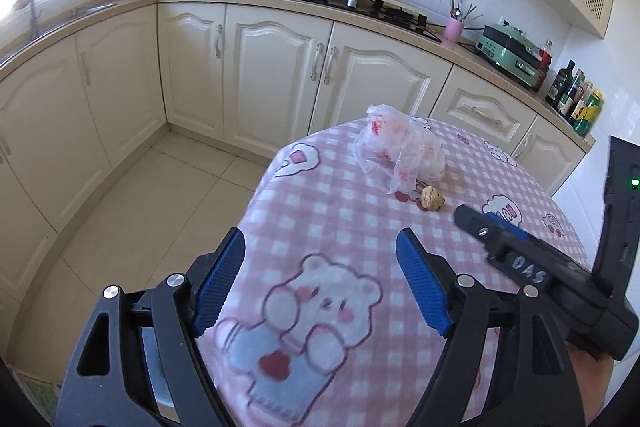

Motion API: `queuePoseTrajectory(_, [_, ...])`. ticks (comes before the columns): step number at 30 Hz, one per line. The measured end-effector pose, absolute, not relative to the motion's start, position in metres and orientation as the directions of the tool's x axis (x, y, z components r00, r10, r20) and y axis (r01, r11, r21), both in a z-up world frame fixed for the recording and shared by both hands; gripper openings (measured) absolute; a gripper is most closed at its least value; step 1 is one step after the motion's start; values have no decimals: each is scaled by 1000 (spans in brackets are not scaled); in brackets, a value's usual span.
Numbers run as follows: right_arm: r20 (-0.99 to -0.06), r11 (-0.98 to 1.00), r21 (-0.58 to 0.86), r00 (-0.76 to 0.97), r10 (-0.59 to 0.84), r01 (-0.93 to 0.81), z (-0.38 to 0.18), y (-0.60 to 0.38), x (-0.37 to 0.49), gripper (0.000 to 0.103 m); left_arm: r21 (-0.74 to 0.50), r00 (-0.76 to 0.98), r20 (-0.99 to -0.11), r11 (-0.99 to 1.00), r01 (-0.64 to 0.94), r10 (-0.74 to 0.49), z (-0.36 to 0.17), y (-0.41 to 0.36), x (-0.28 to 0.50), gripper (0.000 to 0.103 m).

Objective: Collect trash
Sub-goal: 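Move both open tools back to the table toward the brown ball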

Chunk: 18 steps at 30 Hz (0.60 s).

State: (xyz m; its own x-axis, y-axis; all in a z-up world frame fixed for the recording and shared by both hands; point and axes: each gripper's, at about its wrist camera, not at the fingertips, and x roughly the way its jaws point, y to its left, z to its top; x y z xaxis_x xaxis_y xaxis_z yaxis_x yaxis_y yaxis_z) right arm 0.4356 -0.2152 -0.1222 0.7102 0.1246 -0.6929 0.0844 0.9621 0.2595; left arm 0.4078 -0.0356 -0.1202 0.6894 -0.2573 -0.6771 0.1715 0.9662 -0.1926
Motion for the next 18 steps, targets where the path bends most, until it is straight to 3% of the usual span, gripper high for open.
queuePoseTrajectory(7, [-757,986,162,646,101,36,-147,-217,484,45,-191,677,-687,965,179,-262,-124,-60,450,75])
queuePoseTrajectory(8, [-763,987,161,637,110,22,-149,-219,489,30,-194,676,-688,964,180,-264,-125,-62,454,75])
queuePoseTrajectory(9, [-765,988,151,635,107,15,-149,-219,491,26,-198,674,-688,963,182,-269,-126,-65,460,75])
queuePoseTrajectory(18, [-701,987,121,713,10,105,-130,-265,488,26,-246,665,-678,949,195,-313,-139,-106,501,75])
